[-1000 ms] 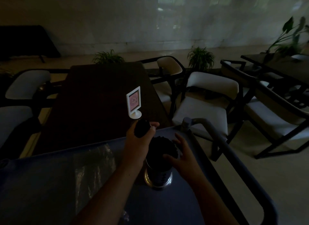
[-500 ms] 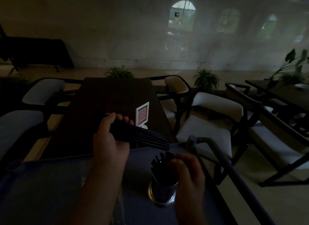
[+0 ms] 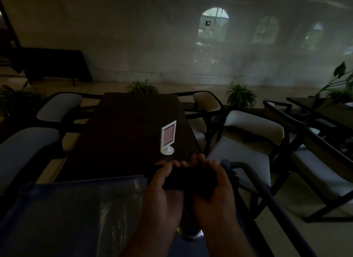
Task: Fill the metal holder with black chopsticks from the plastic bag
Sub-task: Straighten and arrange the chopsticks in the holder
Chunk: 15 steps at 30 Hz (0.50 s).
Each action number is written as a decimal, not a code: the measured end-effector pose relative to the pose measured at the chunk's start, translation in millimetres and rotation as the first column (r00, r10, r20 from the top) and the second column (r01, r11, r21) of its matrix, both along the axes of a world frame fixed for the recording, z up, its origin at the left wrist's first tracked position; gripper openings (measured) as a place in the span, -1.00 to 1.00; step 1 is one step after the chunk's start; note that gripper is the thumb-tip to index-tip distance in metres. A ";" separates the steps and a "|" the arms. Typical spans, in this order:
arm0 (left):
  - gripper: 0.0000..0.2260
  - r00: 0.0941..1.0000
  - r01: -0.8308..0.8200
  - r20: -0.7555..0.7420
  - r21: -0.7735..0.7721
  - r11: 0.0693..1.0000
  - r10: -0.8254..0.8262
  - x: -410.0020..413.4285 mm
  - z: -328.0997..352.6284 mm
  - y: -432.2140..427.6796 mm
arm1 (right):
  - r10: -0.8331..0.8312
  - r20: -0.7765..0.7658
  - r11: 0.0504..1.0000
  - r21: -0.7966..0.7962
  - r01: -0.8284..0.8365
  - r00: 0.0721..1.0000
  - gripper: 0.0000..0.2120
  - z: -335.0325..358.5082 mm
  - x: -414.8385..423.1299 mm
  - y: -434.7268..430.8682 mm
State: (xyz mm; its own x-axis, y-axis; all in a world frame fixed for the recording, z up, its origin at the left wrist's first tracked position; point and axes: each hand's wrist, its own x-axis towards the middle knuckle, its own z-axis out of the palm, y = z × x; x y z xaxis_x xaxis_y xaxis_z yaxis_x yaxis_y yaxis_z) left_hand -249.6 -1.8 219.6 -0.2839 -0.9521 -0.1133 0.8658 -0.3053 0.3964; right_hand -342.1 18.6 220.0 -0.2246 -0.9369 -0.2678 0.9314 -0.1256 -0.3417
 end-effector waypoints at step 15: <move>-0.69 0.936 0.351 -0.074 0.229 0.908 -0.344 -6.9 -61.4 9.9 | -0.159 -0.759 0.983 -0.060 0.175 0.631 -0.92 -0.4 -21.9 6.2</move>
State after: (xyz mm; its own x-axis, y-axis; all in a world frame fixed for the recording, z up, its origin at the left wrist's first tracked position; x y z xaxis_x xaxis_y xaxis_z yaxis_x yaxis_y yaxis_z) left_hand -256.6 8.1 158.3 -0.5991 -0.7394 -0.3072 0.6987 -0.6701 0.2504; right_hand -364.0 24.9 219.5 -0.5086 -0.8594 0.0535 0.3076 -0.2393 -0.9209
